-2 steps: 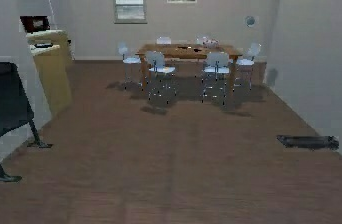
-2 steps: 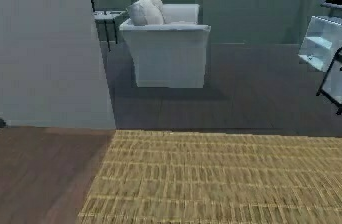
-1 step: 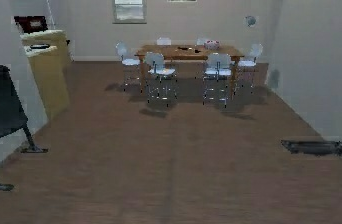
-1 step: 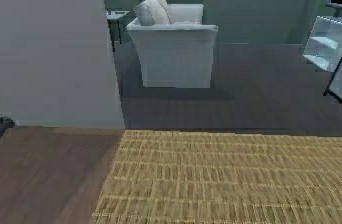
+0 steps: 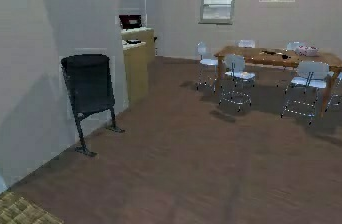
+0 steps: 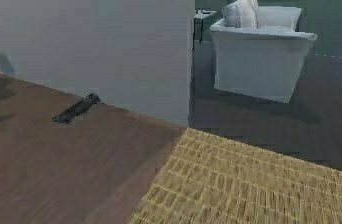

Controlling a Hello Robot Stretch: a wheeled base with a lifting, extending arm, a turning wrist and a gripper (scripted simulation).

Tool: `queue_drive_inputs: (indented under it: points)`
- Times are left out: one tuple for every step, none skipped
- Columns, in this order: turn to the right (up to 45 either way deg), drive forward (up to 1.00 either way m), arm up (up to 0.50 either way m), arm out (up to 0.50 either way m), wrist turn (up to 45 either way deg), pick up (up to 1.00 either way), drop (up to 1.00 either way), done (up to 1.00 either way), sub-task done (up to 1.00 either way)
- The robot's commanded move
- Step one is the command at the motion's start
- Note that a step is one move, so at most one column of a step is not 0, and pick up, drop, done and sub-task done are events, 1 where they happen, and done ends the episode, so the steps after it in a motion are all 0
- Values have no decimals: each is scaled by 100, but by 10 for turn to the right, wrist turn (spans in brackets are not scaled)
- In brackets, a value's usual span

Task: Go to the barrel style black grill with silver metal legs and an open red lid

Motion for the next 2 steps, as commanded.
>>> queue_drive_inputs:
  points:
    - [0,100,0,0,0,0,0,0,0]
    - [0,100,0,0,0,0,0,0,0]
